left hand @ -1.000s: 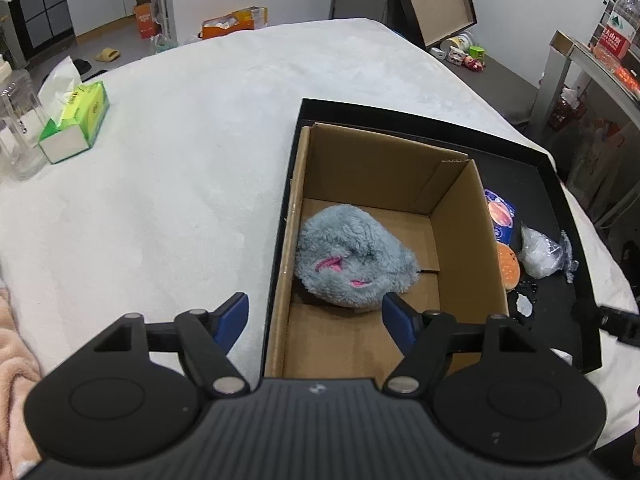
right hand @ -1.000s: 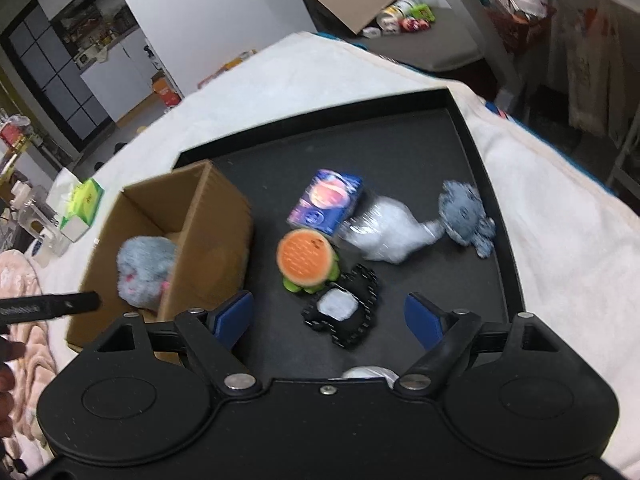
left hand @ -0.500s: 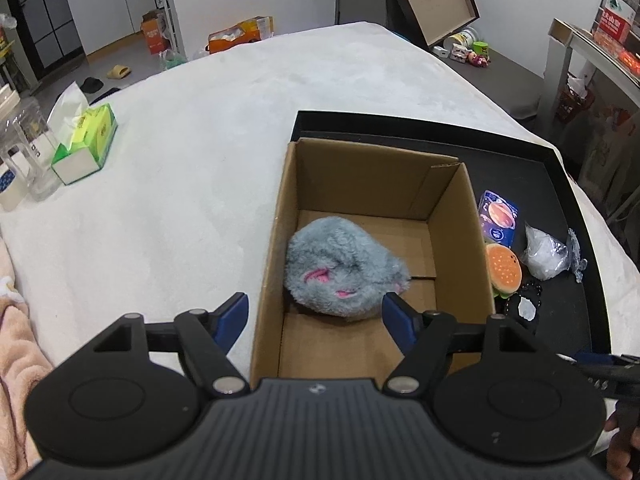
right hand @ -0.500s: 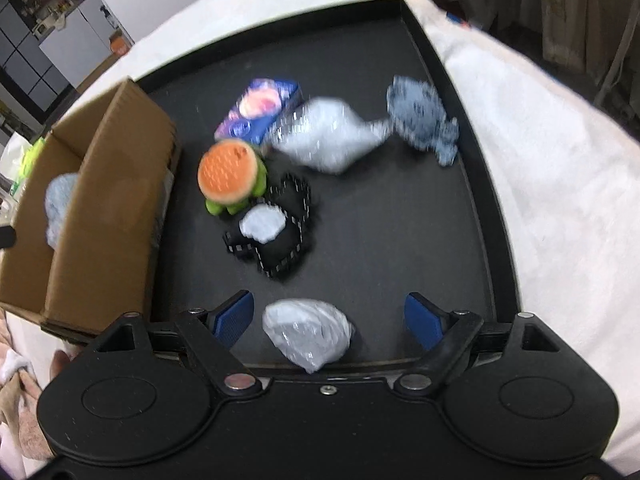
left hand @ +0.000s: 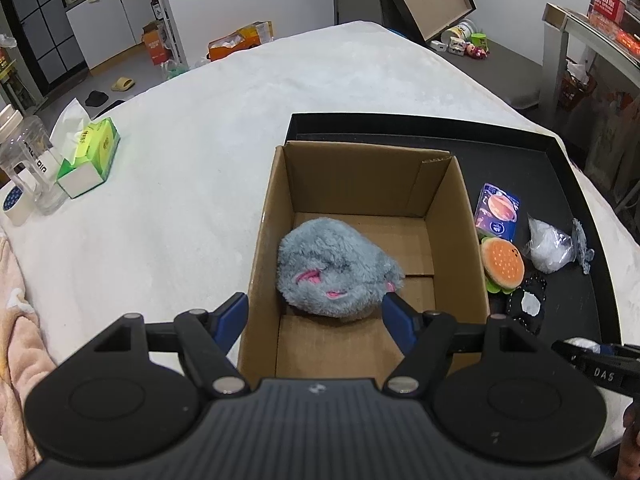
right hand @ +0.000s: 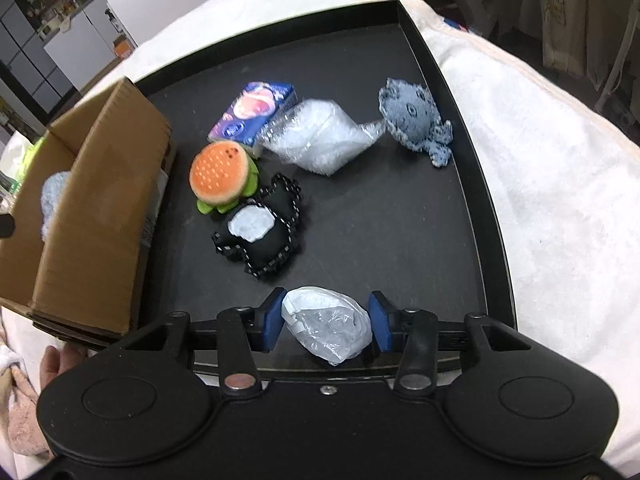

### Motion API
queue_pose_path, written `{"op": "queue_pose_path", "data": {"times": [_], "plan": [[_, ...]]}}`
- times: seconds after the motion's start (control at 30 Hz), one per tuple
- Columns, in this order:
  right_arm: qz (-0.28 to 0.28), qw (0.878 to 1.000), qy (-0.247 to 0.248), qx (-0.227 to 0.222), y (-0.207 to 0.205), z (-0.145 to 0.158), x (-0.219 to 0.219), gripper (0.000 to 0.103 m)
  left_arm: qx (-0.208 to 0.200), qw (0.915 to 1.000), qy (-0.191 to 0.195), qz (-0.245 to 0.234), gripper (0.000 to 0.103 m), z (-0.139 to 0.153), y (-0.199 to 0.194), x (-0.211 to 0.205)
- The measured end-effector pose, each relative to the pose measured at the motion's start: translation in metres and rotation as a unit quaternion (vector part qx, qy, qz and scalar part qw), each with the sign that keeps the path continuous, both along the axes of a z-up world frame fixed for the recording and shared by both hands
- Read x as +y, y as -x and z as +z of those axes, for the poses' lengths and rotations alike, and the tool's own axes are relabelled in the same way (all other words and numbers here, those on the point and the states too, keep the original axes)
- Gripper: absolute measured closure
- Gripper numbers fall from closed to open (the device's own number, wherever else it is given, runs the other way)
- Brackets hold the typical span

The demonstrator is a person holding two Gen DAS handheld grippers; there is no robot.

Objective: Organize soft objects
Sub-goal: 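Grasp the clear plastic bag with the right gripper and lift it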

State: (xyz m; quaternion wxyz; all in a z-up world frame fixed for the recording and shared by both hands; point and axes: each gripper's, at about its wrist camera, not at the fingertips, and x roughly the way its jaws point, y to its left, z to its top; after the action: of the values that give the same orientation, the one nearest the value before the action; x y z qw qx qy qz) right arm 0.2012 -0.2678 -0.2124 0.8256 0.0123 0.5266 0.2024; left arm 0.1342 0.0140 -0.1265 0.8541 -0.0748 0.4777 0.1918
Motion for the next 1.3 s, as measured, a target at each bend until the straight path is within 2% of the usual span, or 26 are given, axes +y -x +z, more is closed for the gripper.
{"op": "queue_pose_path", "data": {"times": [0.37,0.57,0.67,0.93,1.3], "plan": [[-0.007,1.0,-0.017,-0.009,-0.01,0.011,0.001,0.06,-0.011,0.9998,0.014,-0.003,0.031,0.004,0.003,0.006],[-0.014,0.999,-0.021,-0.023,-0.01,0.027,0.005,0.06,-0.02,0.9995,0.025,-0.004,0.031,0.007,0.008,0.015],[-0.018,0.999,-0.047,-0.017,-0.012,0.039,0.007,0.06,-0.025,0.9992,0.033,-0.002,0.031,0.007,0.011,0.021],[-0.024,0.997,-0.049,-0.055,-0.01,0.073,0.015,0.06,-0.037,0.998,0.05,0.005,0.031,0.008,0.018,0.036],[-0.014,0.994,-0.056,-0.098,-0.003,0.102,0.034,0.06,-0.053,0.9964,0.066,0.01,0.031,0.009,0.029,0.051]]}}
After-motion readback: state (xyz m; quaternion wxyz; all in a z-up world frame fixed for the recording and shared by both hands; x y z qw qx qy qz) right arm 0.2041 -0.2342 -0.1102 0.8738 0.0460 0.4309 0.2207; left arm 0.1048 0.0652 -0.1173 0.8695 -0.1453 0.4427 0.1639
